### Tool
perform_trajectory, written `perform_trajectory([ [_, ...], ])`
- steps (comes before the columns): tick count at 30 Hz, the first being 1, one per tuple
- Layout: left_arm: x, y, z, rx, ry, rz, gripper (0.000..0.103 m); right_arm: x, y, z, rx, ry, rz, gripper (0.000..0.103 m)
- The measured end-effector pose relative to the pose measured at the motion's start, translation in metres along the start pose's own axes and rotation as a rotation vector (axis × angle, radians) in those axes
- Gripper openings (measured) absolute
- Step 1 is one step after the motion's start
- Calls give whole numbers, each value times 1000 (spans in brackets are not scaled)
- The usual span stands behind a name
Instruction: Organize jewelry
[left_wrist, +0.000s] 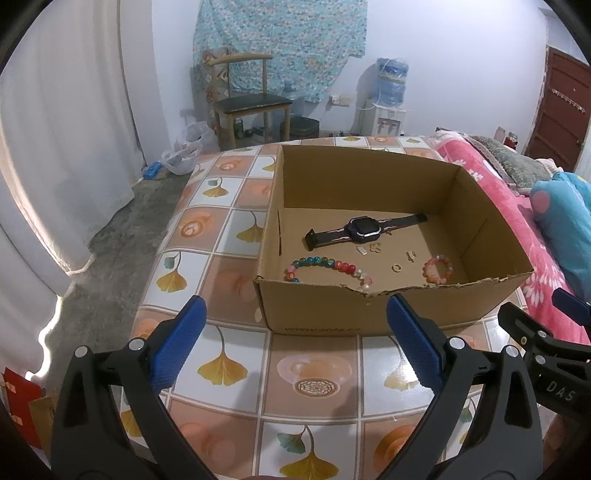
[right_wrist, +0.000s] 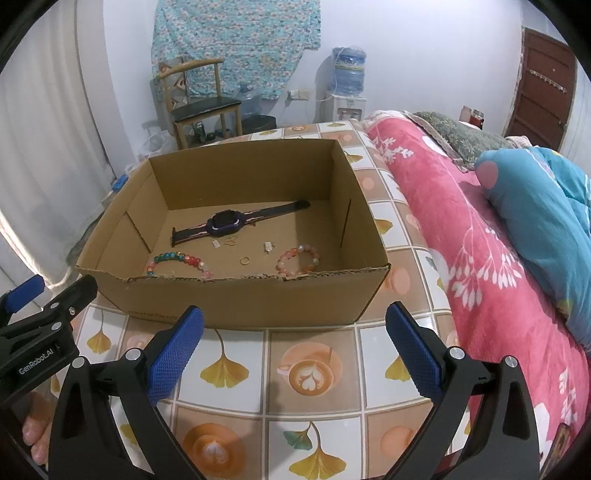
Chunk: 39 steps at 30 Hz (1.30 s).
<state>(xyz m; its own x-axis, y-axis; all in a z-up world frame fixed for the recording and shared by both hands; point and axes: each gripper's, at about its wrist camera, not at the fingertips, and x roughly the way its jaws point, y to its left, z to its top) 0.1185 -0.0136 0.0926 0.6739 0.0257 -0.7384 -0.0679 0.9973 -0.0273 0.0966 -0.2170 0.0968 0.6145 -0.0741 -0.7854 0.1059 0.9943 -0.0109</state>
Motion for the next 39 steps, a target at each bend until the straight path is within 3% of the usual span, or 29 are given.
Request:
perform_trajectory([
  [39,-1,2,-2,-2,4,9,95,-5,5,2,-11,-11,6,96],
])
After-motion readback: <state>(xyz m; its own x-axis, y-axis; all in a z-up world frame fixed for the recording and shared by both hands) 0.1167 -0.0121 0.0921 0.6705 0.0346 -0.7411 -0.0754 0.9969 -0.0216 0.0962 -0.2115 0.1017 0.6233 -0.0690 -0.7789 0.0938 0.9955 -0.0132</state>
